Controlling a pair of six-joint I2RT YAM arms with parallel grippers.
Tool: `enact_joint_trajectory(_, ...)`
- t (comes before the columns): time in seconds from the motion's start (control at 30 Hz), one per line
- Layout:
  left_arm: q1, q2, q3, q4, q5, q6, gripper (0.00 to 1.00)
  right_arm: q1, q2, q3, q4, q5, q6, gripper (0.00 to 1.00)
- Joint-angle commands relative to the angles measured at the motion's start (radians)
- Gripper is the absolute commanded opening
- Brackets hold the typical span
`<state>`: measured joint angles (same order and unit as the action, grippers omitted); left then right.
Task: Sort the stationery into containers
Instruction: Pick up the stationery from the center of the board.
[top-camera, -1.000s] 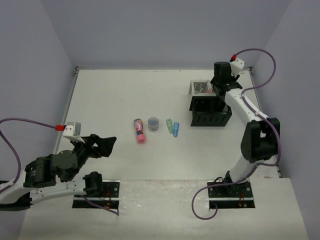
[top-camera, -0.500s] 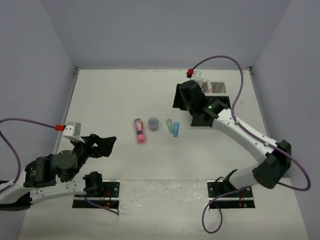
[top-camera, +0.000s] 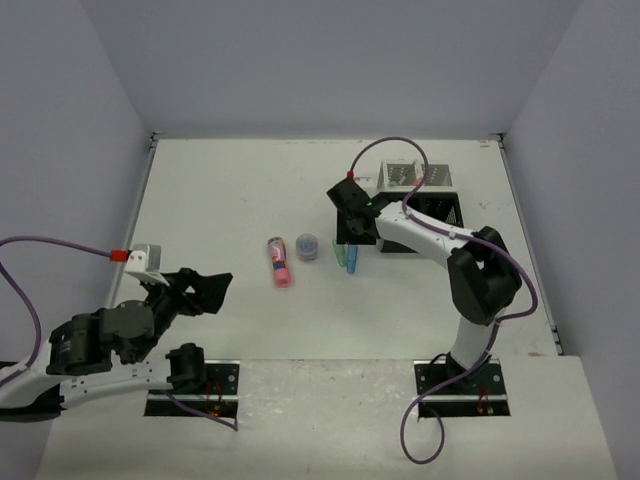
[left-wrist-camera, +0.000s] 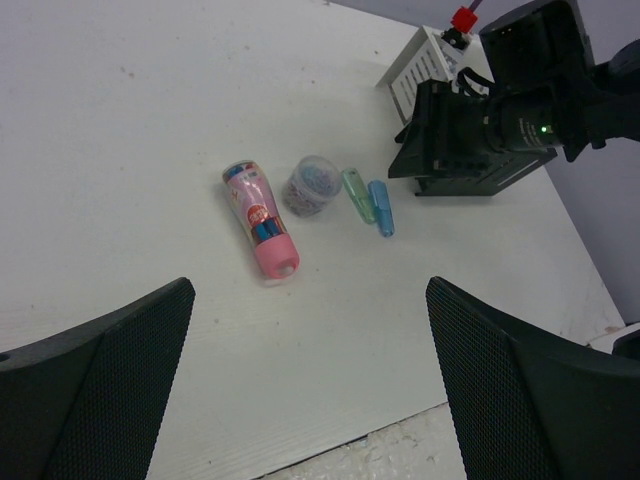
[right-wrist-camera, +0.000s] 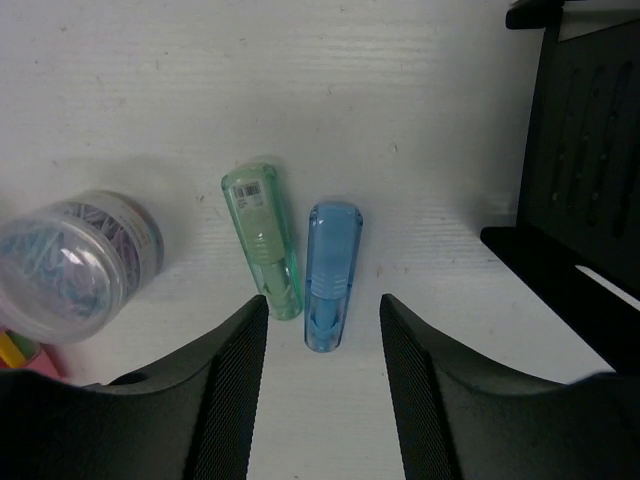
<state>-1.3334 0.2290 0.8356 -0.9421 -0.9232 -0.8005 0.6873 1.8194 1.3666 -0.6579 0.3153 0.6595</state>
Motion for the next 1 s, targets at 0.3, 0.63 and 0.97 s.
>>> enact_joint_trajectory(0.3, -0.013, -0.073, 0.014, 0.029, -0.020, 0.003, 1.00, -0.033, 0.118, 0.033, 0.057, -0.073, -0.021, 0.46)
enact_joint_trajectory(0.63, -0.012, -0.078, 0.014, 0.031, -0.017, 0.004, 1.00, -0.037, 0.174, -0.006, 0.058, -0.036, 0.009, 0.41)
enact_joint_trajectory(0.97, -0.012, -0.080, 0.013, 0.031, -0.019, 0.004, 1.00, -0.036, 0.059, -0.039, 0.079, -0.088, -0.008, 0.14)
